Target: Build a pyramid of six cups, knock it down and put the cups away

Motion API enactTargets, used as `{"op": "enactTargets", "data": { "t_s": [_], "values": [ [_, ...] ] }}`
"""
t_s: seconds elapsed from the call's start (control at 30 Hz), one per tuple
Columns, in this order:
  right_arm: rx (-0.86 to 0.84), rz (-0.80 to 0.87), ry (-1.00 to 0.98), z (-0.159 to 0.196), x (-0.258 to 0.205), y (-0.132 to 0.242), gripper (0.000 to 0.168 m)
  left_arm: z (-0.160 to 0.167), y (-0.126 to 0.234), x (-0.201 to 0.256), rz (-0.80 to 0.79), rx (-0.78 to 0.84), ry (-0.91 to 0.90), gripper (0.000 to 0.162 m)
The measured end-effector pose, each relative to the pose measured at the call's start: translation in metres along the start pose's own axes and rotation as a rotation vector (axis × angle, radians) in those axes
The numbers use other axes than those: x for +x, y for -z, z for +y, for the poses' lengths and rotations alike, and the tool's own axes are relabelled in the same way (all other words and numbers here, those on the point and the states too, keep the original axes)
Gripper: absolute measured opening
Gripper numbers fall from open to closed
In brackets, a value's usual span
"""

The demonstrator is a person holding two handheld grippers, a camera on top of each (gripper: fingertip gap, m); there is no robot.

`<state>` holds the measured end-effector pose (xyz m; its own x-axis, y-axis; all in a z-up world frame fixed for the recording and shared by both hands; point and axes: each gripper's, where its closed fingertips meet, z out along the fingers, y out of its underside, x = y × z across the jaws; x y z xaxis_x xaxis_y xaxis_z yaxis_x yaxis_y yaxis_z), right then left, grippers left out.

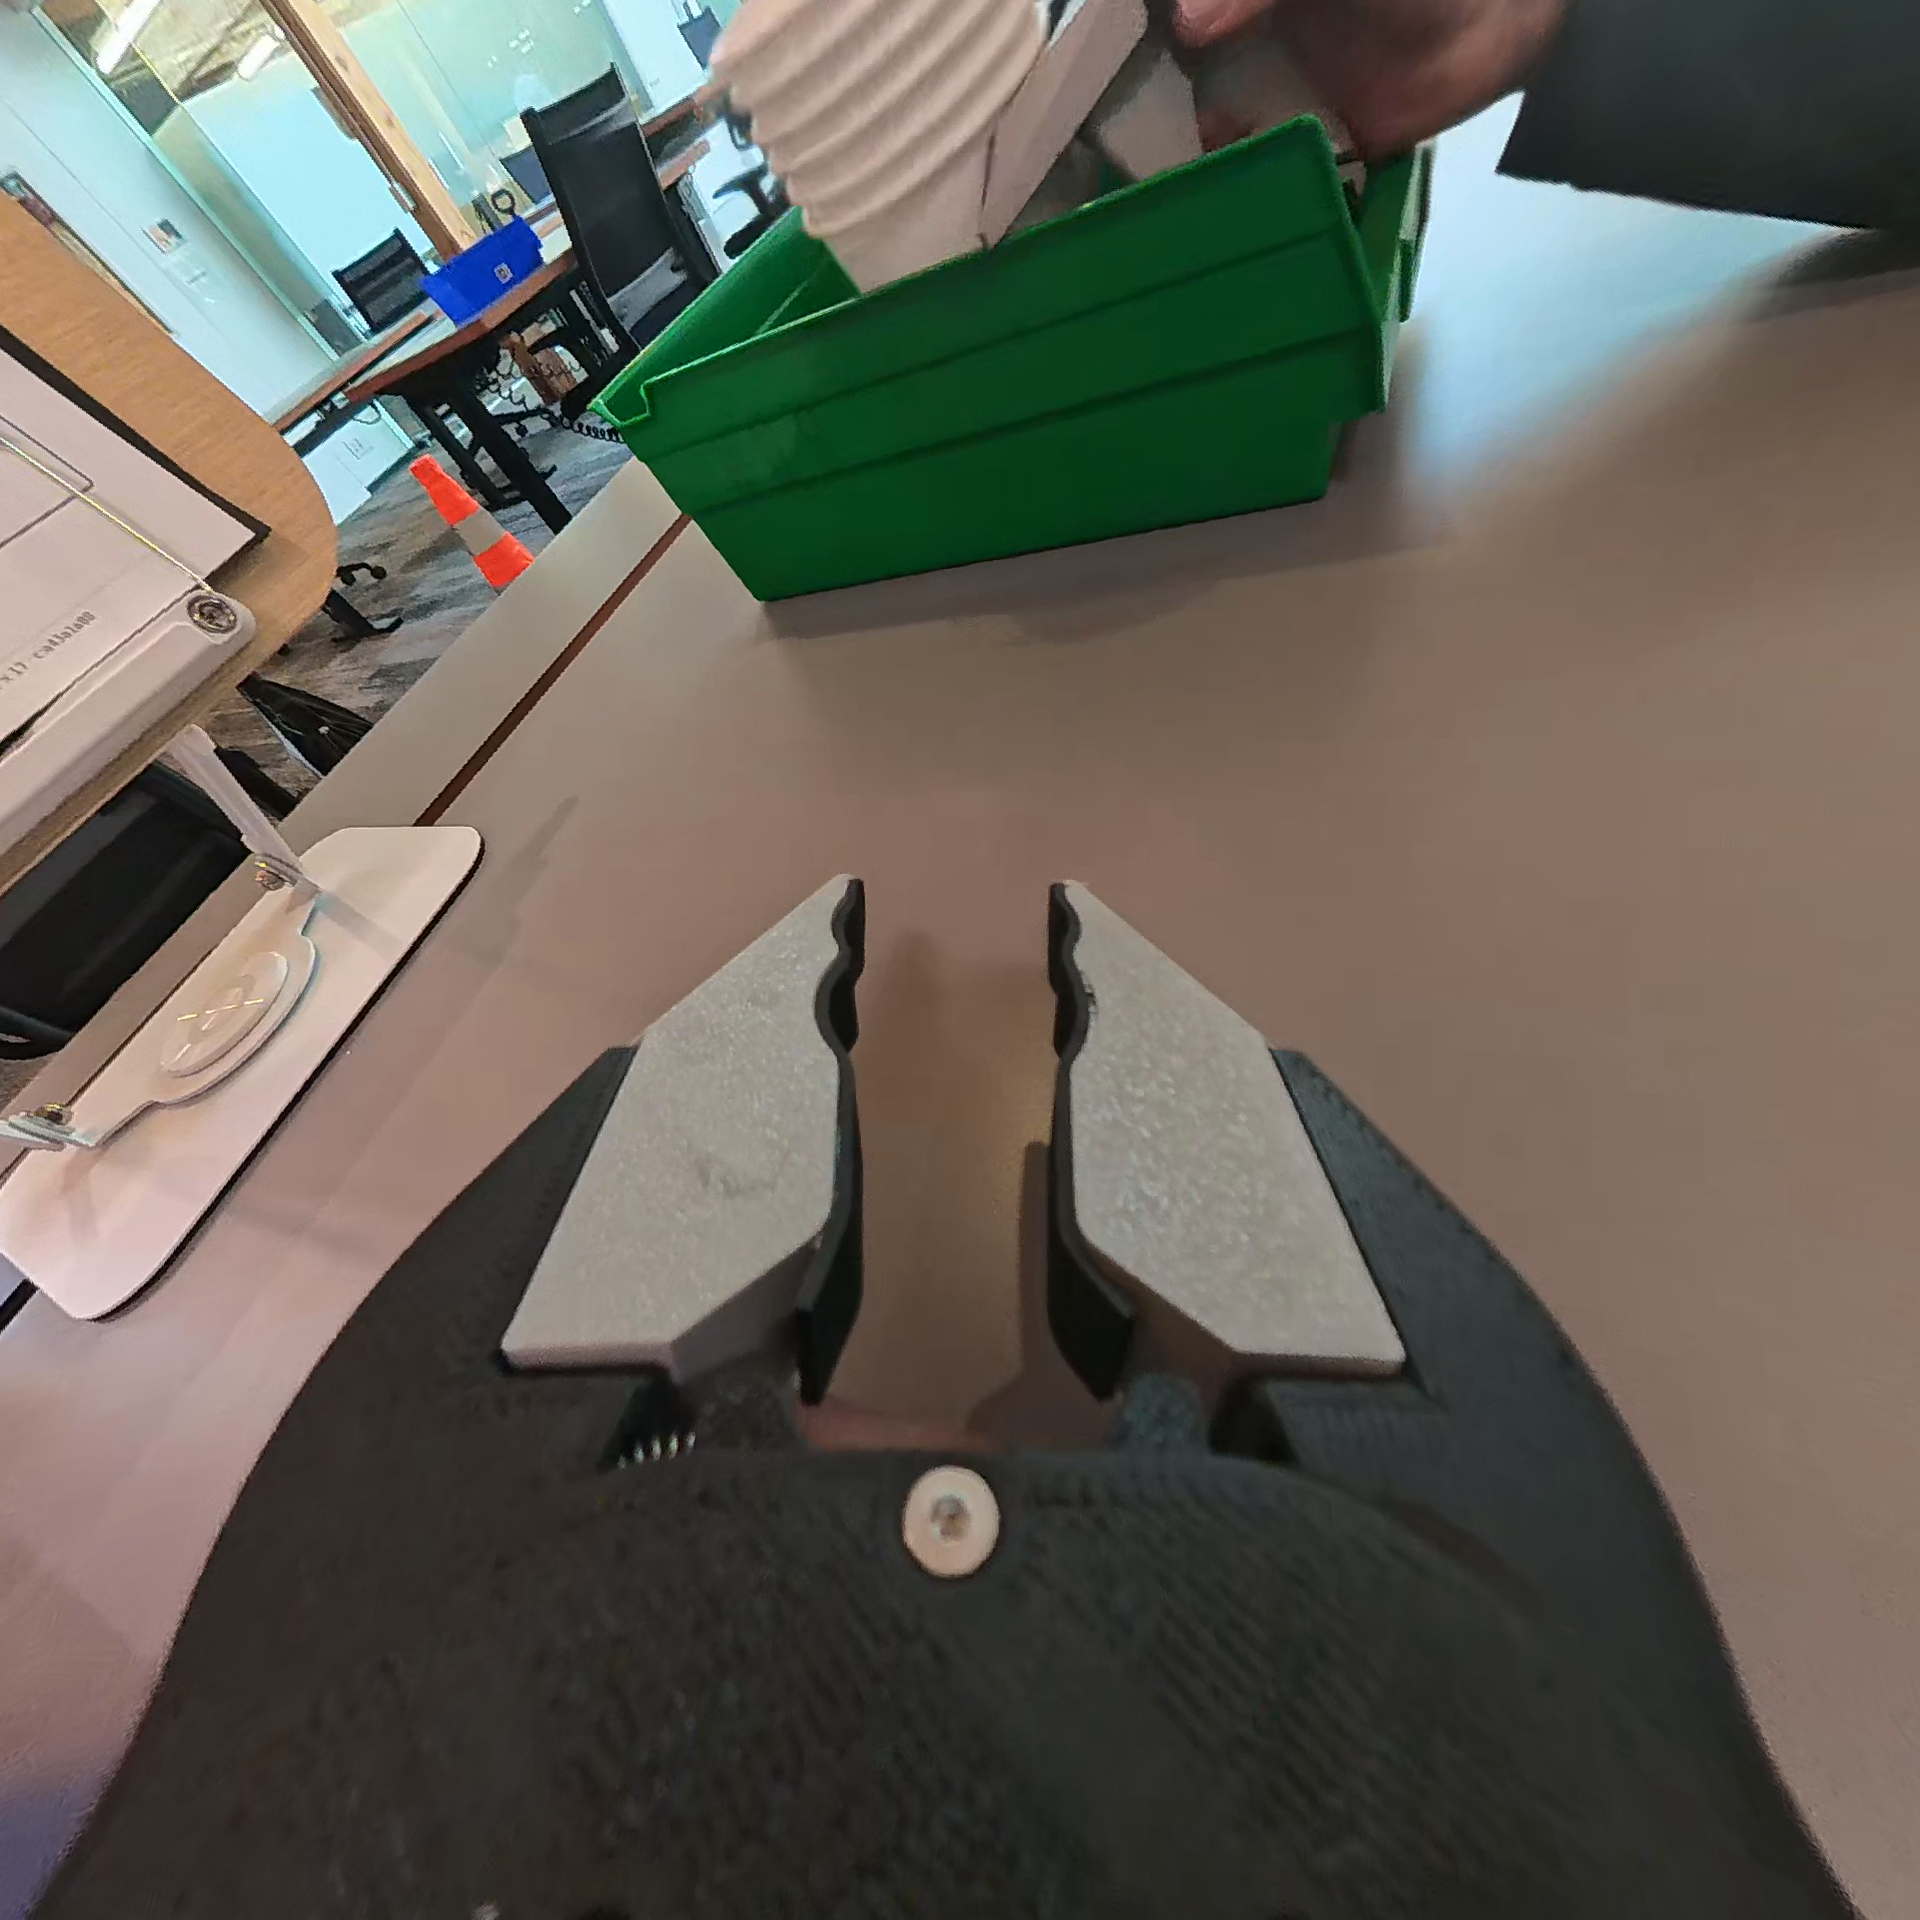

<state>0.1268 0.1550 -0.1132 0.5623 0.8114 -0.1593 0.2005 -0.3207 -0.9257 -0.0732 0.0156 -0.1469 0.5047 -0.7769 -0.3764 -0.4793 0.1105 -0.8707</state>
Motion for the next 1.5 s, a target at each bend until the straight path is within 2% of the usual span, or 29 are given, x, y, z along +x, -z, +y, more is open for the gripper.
{"op": "enactTargets", "data": {
  "t_s": [0.23,0.9,1.13,1.23,1.37,1.5],
  "values": [
    [-0.023,0.057,0.184,-0.003,-0.012,0.018,0.096,0.001,0.001,0.001,0.004,-0.004,0.001,0.034],
    [-0.064,0.083,0.275,0.012,-0.003,0.05,0.091,0.003,0.001,0.001,0.008,-0.018,0.005,0.039],
    [-0.012,0.099,0.309,0.01,-0.012,0.066,0.091,0.008,0.002,0.002,0.003,-0.061,0.054,0.052],
    [0.025,0.089,0.304,0.006,-0.016,0.072,0.102,0.008,0.003,0.002,0.006,-0.058,0.08,0.054],
    [0.073,0.092,0.292,-0.006,-0.024,0.089,0.116,0.013,0.003,-0.001,-0.002,-0.095,0.147,0.07],
    [0.115,0.172,0.316,-0.024,-0.03,0.119,0.117,0.017,0.009,0.0,-0.058,-0.131,0.183,0.072]
  ]
}}
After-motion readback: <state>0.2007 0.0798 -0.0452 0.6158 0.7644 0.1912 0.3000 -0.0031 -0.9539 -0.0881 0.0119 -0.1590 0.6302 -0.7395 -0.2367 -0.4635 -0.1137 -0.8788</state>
